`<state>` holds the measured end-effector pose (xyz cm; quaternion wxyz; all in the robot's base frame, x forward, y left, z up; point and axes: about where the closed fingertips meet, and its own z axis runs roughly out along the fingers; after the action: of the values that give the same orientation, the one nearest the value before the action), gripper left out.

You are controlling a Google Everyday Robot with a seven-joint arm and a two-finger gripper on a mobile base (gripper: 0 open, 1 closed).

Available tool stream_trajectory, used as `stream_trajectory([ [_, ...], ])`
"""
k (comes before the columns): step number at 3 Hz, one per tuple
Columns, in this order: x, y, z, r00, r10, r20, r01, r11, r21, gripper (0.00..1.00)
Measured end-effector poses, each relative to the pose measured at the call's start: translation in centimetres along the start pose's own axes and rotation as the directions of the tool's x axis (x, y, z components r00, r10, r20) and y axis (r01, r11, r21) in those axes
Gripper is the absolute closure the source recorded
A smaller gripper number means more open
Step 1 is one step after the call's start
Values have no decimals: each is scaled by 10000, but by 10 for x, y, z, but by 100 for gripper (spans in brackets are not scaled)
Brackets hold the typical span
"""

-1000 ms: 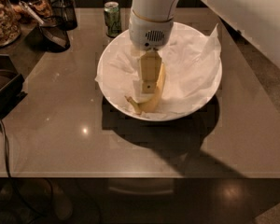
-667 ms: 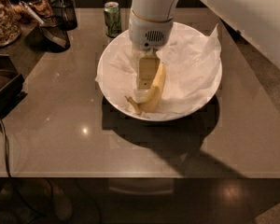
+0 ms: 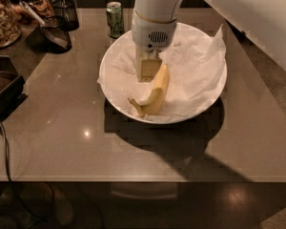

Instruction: Pick banana from white bowl

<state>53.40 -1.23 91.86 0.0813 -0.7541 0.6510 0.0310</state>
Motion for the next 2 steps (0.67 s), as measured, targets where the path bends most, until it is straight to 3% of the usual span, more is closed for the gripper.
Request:
stream_trajectory([
  [1,1,-4,4,9996,-273,28,274,9996,-85,46],
  [2,1,-4,7,9964,-842,6,842,9958,-347,34],
])
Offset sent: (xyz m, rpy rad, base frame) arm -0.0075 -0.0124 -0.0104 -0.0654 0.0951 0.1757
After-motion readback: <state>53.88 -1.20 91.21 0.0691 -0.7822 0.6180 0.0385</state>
